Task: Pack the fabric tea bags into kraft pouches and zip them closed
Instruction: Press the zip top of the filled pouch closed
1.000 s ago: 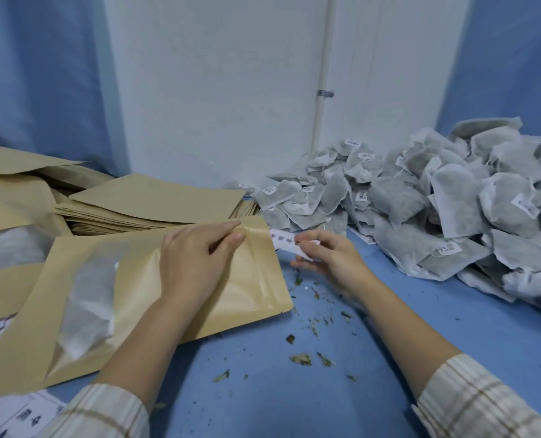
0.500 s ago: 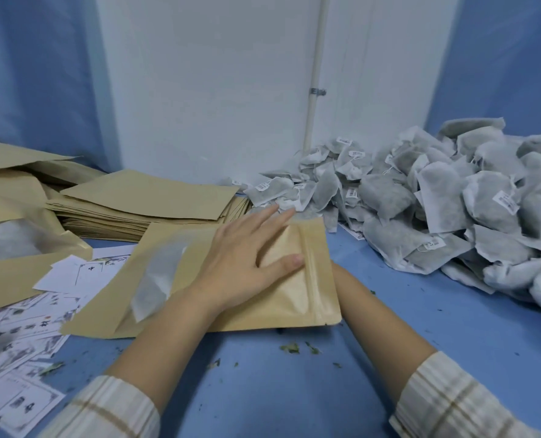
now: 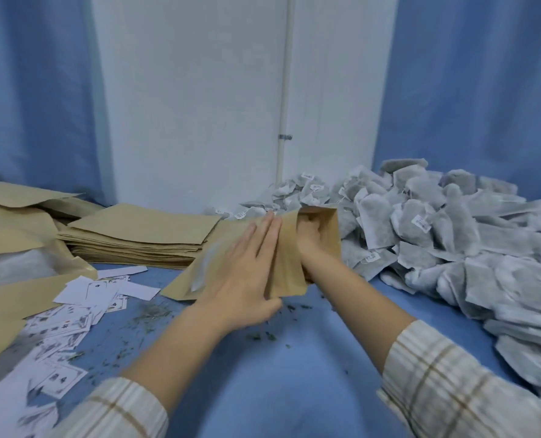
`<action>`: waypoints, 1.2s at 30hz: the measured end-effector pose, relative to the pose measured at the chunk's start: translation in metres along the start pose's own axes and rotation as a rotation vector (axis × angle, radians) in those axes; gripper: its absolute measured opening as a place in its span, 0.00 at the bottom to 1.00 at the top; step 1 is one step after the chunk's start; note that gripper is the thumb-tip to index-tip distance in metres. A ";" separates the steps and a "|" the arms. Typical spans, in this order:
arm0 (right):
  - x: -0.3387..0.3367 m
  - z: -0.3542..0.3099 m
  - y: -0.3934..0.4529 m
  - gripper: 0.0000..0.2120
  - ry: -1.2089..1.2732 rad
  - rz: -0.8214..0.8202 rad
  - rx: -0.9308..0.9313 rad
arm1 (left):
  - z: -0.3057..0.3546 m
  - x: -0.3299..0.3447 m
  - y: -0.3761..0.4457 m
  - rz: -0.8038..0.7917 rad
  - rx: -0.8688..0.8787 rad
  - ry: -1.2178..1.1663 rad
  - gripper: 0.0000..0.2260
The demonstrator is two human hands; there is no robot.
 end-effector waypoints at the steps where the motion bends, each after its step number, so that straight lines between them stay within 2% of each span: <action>1: 0.000 -0.003 -0.005 0.22 -0.026 -0.033 0.058 | 0.009 -0.005 -0.001 0.052 0.017 0.007 0.48; 5: -0.019 -0.020 -0.022 0.24 0.050 -0.028 0.137 | 0.028 -0.019 -0.010 0.235 -0.075 -0.183 0.42; 7: -0.029 -0.029 -0.031 0.23 0.046 -0.063 0.093 | 0.032 -0.027 -0.012 0.280 -0.115 -0.267 0.40; 10: -0.060 -0.053 -0.038 0.11 -0.189 -0.114 -0.221 | 0.029 -0.050 -0.002 0.279 -0.201 -0.468 0.34; 13: -0.095 -0.075 -0.048 0.20 -0.405 -0.097 -0.568 | 0.019 -0.077 0.011 0.260 -0.294 -0.766 0.26; 16: -0.124 -0.077 -0.046 0.35 -0.459 -0.075 -0.730 | 0.000 -0.101 0.024 0.288 -0.408 -0.966 0.12; 18: -0.141 -0.075 -0.039 0.36 -0.444 -0.020 -0.815 | -0.011 -0.112 0.030 0.308 -0.484 -1.124 0.07; 19: -0.150 -0.073 -0.035 0.33 -0.402 0.015 -0.840 | -0.015 -0.116 0.033 0.308 -0.496 -1.174 0.07; 22: -0.169 -0.066 -0.025 0.21 -0.084 0.025 -0.757 | -0.020 -0.127 0.043 0.312 -0.486 -1.232 0.07; 26: -0.172 -0.056 -0.012 0.31 0.439 -0.218 -0.573 | -0.021 -0.137 0.055 0.349 -0.445 -1.389 0.09; 28: -0.165 -0.052 -0.009 0.26 0.611 -0.310 -0.504 | -0.019 -0.136 0.059 0.325 -0.424 -1.428 0.08; 30: -0.157 -0.050 -0.010 0.18 0.660 -0.307 -0.481 | -0.020 -0.133 0.062 0.359 -0.439 -1.446 0.08; 33: -0.151 -0.040 -0.005 0.17 0.746 -0.253 -0.413 | -0.028 -0.127 0.060 0.508 -0.511 -1.422 0.07; 36: -0.147 -0.033 -0.005 0.11 0.720 -0.239 -0.407 | -0.033 -0.118 0.057 0.550 -0.545 -1.363 0.05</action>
Point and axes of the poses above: each hand's wrist, its own y-axis towards the middle knuckle, its own x-axis out of the palm, z = x × y, the point moved 6 cm from there along y, towards the middle knuckle, and after that the axes turned 3 degrees about -y, right-handed, at the moved point
